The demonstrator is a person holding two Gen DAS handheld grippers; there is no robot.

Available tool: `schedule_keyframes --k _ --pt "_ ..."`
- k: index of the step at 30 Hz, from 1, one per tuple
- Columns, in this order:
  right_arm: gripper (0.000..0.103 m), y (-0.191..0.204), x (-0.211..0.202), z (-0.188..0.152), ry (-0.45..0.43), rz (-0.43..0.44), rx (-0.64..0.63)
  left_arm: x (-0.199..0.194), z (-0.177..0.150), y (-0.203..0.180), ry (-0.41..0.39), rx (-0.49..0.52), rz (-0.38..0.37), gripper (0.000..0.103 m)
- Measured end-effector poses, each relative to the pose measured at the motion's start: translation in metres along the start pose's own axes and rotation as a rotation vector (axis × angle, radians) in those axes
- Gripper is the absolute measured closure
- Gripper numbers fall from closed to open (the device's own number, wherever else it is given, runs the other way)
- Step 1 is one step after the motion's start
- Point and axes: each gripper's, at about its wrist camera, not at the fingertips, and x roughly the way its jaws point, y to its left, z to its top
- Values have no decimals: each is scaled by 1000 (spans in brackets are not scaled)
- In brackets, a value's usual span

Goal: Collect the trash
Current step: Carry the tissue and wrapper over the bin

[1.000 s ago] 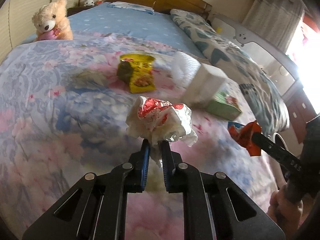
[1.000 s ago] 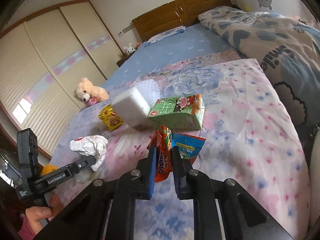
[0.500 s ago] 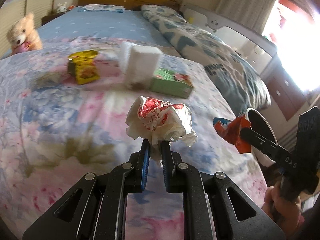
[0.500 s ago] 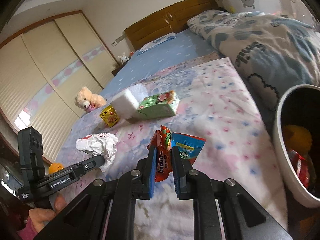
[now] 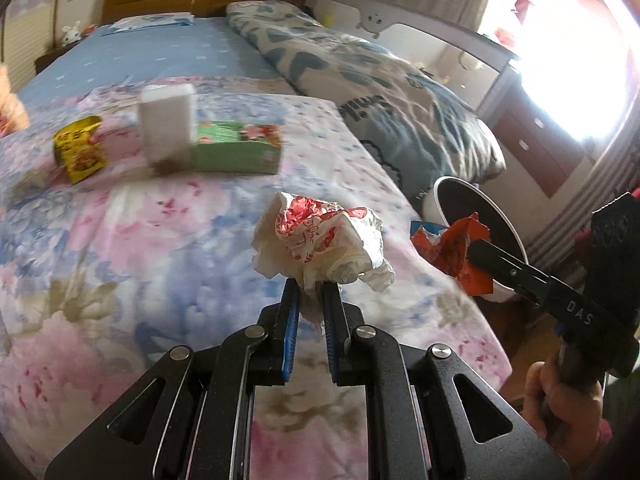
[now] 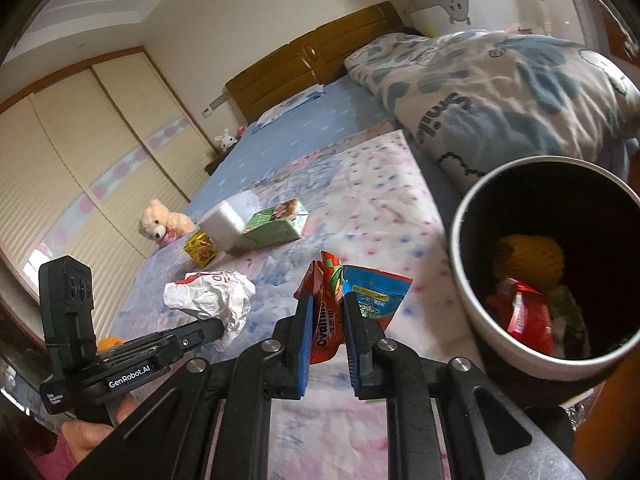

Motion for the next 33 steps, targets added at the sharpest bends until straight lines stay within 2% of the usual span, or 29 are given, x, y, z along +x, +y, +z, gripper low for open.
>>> schedule_keyframes --k 18,33 --pt "88 -55 -54 9 -88 -96 78 24 12 -70 46 123 -92 92" --pt "88 -89 -75 8 -120 -139 132 42 19 -118 80 204 -130 92"
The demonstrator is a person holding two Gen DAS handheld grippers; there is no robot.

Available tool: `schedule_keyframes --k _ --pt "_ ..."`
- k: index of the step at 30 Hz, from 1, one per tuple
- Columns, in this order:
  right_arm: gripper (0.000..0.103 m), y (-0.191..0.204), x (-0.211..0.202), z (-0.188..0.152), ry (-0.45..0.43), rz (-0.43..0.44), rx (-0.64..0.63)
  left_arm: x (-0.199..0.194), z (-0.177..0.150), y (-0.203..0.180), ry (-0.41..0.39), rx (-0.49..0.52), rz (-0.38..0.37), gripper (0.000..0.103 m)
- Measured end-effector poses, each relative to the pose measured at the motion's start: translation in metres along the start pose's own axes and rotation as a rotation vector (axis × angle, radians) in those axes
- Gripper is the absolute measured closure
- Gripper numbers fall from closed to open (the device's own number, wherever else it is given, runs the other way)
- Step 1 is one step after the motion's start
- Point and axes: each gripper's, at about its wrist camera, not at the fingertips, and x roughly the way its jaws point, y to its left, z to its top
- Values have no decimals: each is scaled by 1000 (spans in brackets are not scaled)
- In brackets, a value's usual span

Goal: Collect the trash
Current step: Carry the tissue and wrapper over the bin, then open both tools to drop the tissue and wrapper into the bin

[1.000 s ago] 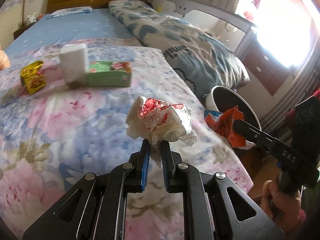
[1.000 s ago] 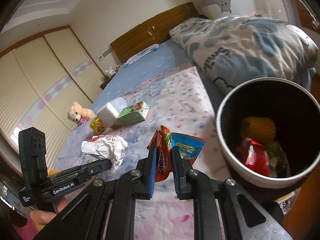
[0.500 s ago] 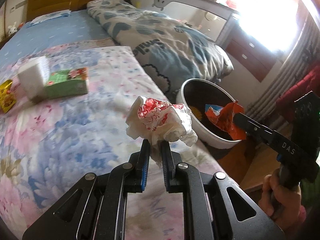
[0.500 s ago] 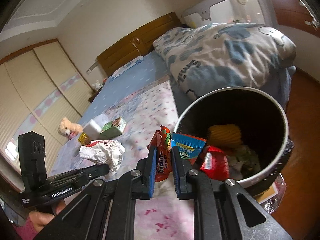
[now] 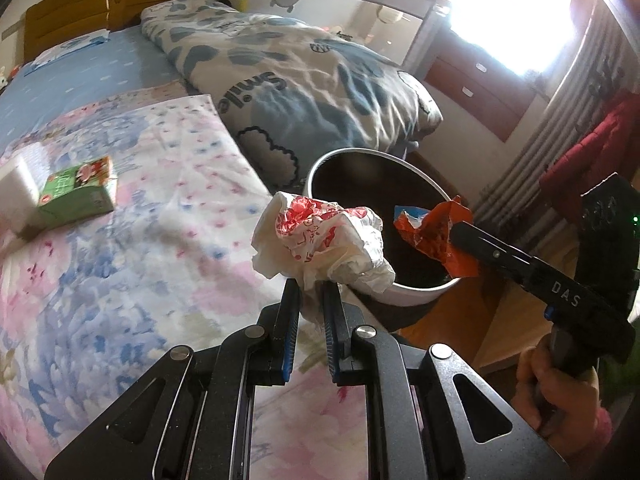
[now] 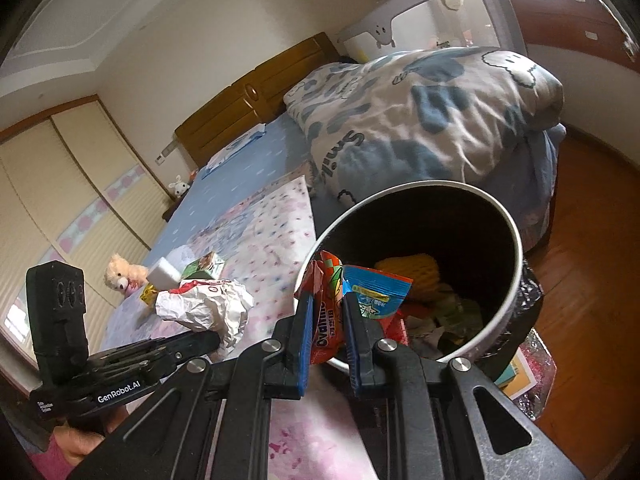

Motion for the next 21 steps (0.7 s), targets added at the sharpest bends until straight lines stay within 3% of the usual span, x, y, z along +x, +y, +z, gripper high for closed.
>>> schedule_keyframes --k 21 --pt "88 -31 5 20 -13 -16 55 37 32 -43 46 89 -24 92"
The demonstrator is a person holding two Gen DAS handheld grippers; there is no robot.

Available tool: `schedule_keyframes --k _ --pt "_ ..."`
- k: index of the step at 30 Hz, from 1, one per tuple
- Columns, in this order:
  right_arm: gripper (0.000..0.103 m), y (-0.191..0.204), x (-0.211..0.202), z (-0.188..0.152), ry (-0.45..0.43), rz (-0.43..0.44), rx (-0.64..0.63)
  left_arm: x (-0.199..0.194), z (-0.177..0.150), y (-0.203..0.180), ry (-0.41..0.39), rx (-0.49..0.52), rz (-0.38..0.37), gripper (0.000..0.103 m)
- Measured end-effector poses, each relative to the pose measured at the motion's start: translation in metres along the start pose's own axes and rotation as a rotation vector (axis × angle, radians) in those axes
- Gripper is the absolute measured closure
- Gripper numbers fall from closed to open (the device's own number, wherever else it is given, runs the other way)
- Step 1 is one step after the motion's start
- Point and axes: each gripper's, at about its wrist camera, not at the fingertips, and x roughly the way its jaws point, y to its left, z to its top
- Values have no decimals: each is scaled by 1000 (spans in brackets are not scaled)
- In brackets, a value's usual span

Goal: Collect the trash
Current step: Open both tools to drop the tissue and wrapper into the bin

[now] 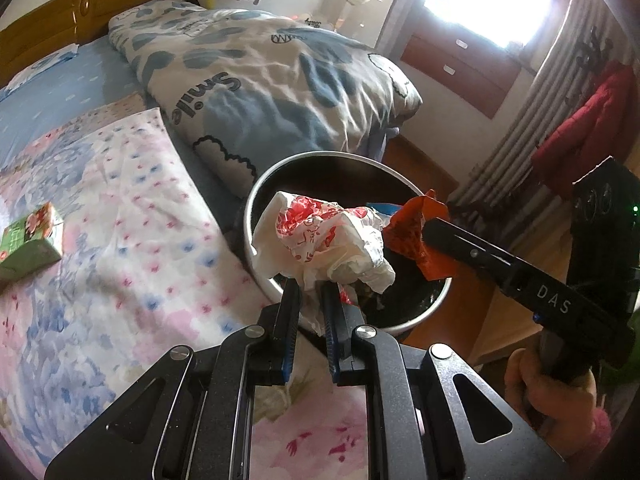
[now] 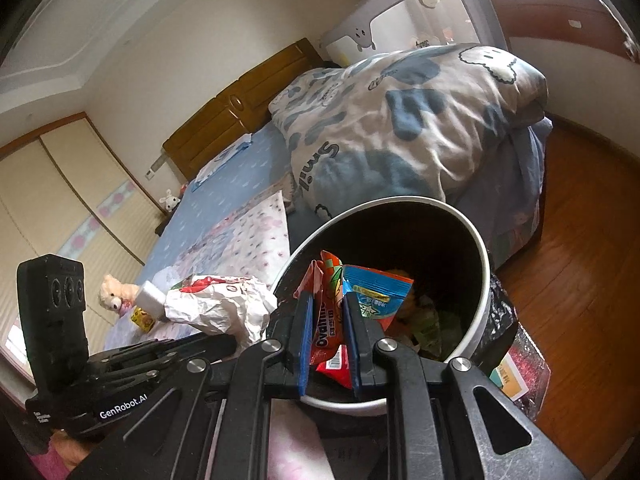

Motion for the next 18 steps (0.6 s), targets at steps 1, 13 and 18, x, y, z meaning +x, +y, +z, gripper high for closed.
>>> schedule_keyframes --k 1,13,18 --pt "88 -1 0 1 0 0 1 1 1 -1 2 3 -1 92" --pt "84 -15 14 10 22 -17 11 23 7 -6 42 10 -1 92" --pt "73 -20 24 14 47 -30 18 29 10 -4 57 -5 -13 75"
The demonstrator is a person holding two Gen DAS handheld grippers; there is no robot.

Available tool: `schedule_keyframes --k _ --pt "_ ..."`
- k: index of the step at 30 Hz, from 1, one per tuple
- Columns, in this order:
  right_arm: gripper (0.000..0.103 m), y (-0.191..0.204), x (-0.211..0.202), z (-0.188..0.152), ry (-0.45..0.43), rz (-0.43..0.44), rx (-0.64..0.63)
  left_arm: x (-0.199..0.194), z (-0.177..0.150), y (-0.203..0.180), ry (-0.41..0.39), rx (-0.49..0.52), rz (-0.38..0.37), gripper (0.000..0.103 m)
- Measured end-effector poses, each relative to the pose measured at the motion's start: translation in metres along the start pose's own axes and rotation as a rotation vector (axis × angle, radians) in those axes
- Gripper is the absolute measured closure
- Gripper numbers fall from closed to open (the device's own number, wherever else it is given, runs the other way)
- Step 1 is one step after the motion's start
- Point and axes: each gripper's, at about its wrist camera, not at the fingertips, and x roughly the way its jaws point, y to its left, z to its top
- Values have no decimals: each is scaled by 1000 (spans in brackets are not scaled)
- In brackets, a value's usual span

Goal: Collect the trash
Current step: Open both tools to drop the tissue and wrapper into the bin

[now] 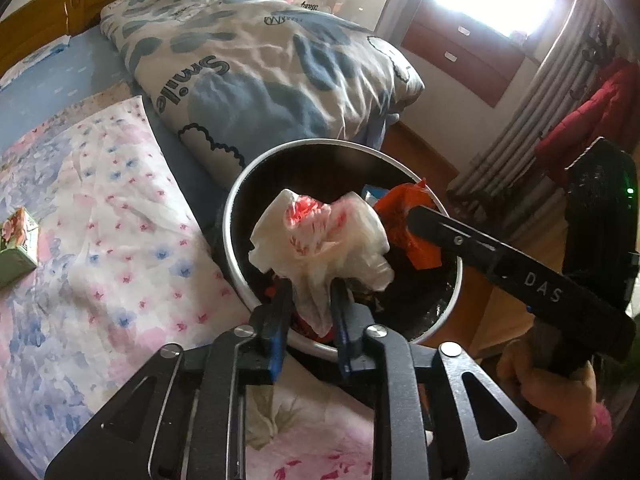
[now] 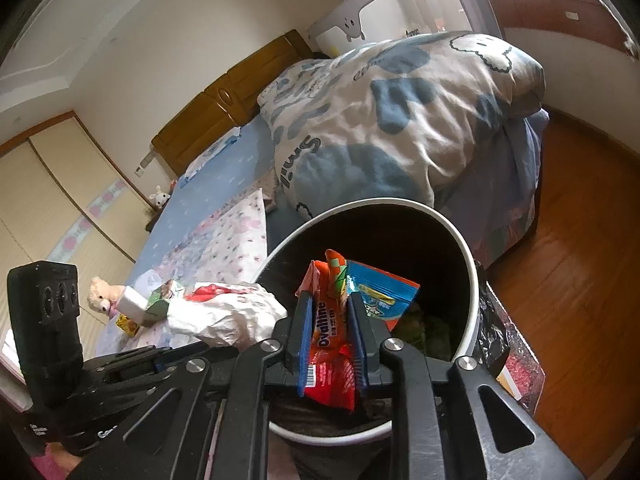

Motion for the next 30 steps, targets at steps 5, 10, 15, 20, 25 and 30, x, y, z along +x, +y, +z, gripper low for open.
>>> schedule_keyframes --k 5,10,15,20,25,30 --pt "58 -2 1 0 6 2 21 -7 -6 4 -21 -6 8 61" --pt "47 4 -2 -4 -2 4 22 -15 -18 16 -30 -45 8 58" --pt "29 16 -6 -10 -25 19 18 -29 -36 34 -52 -95 28 54" --pt "23 36 -7 -16 -30 47 -6 -42 -50 57 -70 -149 58 54" --pt "22 60 -2 -24 -16 75 -44 -58 -67 81 -92 -199 93 54" --pt "20 80 6 -31 5 105 -73 -72 -83 103 -115 -246 134 53"
